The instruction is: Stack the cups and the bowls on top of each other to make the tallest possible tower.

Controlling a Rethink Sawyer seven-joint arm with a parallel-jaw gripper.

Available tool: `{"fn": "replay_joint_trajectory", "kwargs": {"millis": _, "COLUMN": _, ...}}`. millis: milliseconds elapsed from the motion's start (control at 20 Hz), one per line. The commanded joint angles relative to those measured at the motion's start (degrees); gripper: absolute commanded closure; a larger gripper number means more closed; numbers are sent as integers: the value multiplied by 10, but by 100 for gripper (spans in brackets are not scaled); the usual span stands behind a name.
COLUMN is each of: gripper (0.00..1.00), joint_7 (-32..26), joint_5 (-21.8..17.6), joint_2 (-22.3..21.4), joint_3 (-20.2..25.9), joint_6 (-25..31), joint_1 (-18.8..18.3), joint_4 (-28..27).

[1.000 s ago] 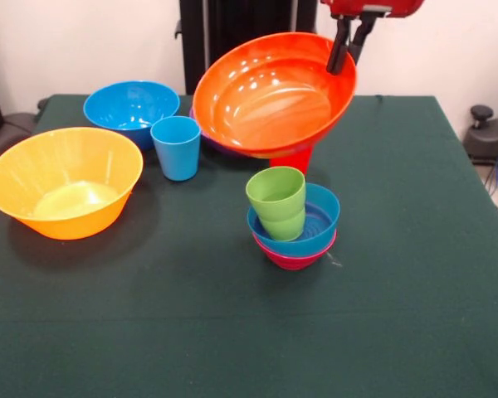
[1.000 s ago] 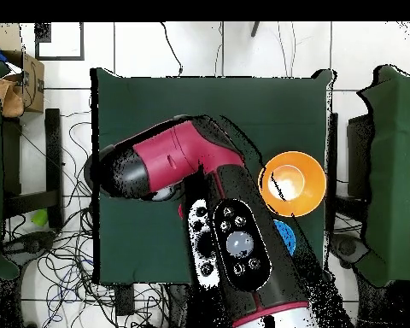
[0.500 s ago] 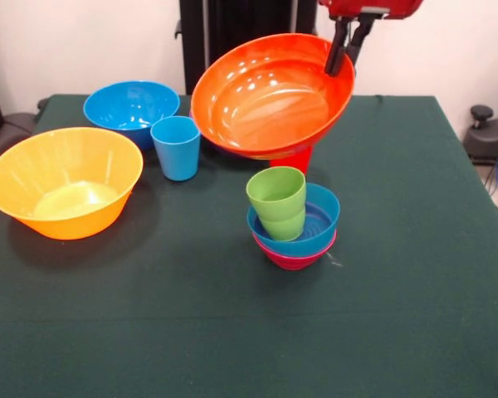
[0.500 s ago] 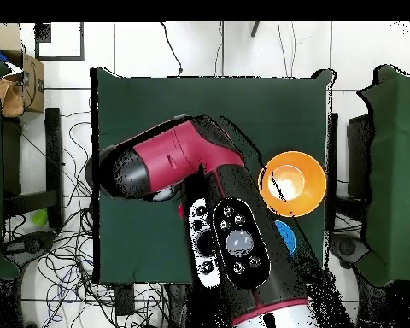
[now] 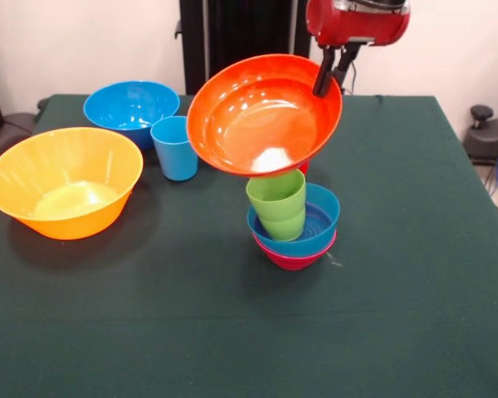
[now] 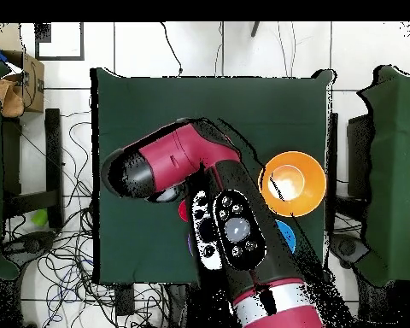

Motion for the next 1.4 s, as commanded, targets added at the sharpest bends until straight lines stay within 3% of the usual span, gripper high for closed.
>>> {"fn": "replay_joint_trajectory", "kwargs": {"millis": 50, "gripper": 100, "joint_7": -41, "joint_5": -50, "joint_2": 38, "joint_3": -5, "joint_6": -41, "joint_1": 9, "joint_4": 11}}
{"fn": "replay_joint_trajectory", "kwargs": {"millis": 550, "gripper": 100, "joint_7": -16, "joint_5": -68, "joint_2": 72, "joint_3": -18, "joint_6": -55, "joint_1": 28, "joint_4": -21}}
{"fn": "replay_joint_trajectory", "kwargs": {"millis": 1400, "gripper": 100, "joint_7": -63, "joint_5": -80, "joint_2": 73, "joint_3": -14, "joint_6": -62, "joint_1": 3, "joint_4": -25}}
